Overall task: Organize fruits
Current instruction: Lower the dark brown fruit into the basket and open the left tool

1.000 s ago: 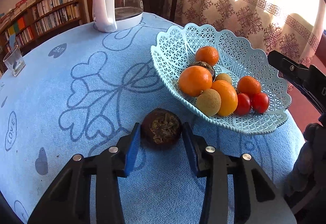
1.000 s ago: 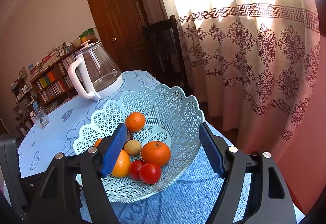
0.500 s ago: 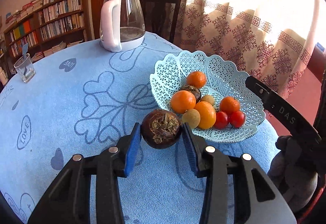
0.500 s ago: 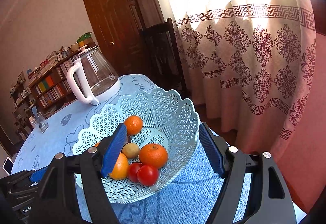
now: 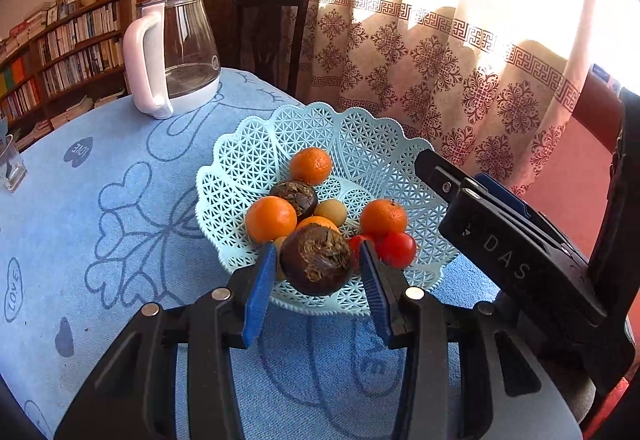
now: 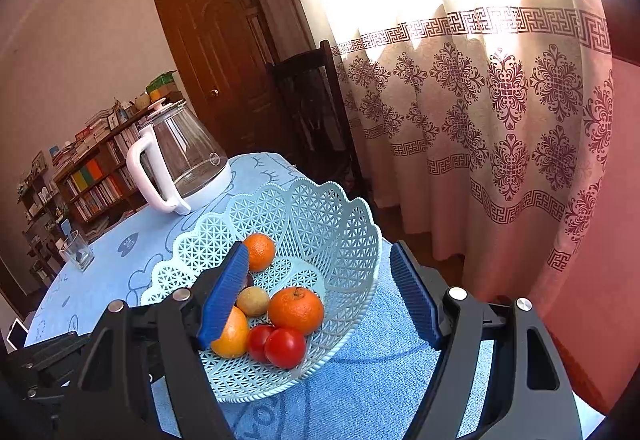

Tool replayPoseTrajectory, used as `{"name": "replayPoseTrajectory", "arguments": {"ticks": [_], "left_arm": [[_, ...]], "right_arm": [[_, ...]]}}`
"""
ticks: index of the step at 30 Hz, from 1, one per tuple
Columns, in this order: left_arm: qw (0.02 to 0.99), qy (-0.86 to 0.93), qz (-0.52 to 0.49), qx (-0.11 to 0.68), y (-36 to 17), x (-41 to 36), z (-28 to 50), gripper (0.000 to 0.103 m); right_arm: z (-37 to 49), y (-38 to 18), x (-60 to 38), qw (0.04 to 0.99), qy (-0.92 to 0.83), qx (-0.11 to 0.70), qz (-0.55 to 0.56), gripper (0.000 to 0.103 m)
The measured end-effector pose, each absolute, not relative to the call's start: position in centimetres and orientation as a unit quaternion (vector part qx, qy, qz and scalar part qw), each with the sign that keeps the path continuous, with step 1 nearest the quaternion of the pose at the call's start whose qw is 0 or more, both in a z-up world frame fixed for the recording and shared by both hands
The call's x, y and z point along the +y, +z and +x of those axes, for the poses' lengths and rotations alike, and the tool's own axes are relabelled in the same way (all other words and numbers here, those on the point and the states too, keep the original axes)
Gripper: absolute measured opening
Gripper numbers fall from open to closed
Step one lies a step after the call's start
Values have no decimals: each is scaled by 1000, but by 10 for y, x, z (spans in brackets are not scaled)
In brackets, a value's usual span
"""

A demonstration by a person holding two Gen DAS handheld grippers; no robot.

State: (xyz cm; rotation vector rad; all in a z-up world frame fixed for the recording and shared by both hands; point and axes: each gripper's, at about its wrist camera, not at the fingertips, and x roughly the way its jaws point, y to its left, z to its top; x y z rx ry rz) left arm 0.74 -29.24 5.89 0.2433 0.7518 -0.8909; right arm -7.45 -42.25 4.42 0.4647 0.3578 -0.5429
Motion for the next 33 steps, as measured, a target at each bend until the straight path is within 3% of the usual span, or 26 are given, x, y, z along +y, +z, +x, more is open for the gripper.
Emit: {"name": "replayPoseTrajectory", "arguments": {"ticks": [24,32,33], "left_arm": [[851,-390,152,317,49,-286,1,51],[851,-394,144,315,50,-284,-1,56],[852,-394,139,315,52,-282,-2,64]], "right_arm": [[-75,44,-423,921,-264,175,226,75],[-75,45,-424,921,-264,174,227,75],[-75,45,-424,921,-264,174,227,75]]}}
